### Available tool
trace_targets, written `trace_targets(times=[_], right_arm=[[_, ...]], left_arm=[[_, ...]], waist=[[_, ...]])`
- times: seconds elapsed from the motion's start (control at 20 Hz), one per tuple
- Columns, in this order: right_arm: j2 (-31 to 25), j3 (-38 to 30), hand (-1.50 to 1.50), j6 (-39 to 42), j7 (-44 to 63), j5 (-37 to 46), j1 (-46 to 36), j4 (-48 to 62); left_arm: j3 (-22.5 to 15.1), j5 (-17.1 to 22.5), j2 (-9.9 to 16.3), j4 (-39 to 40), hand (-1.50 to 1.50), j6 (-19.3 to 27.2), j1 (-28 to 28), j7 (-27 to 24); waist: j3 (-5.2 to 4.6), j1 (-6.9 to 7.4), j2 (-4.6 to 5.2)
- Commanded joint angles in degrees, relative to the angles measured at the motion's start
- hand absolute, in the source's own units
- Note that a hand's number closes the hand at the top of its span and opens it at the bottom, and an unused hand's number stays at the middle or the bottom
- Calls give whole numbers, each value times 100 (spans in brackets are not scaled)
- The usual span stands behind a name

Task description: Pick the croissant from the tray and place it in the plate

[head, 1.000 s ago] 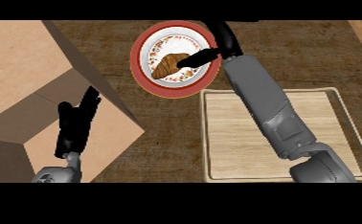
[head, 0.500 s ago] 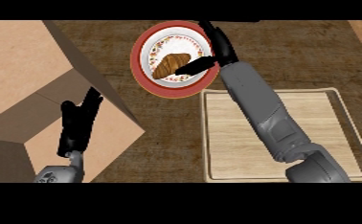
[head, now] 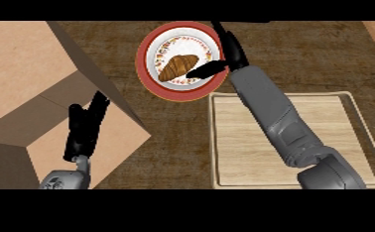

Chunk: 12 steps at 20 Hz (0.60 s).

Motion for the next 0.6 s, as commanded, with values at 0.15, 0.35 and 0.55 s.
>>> trace_targets(times=[0.15,0.35,0.55], right_arm=[[-129,-20,-150,-272,109,138,-4,110],[-219,-18,-150,-185,-168,210,273,206],[-315,-20,-150,-207,63,272,184,158]], left_arm=[[137,37,99,-240,0,-27,-52,185],[77,-32,12,54,0,-43,-130,20],[155,0,22,84,0,-54,-54,47]], waist=[[2,-10,-11],[2,-1,12],[1,-33,-12]])
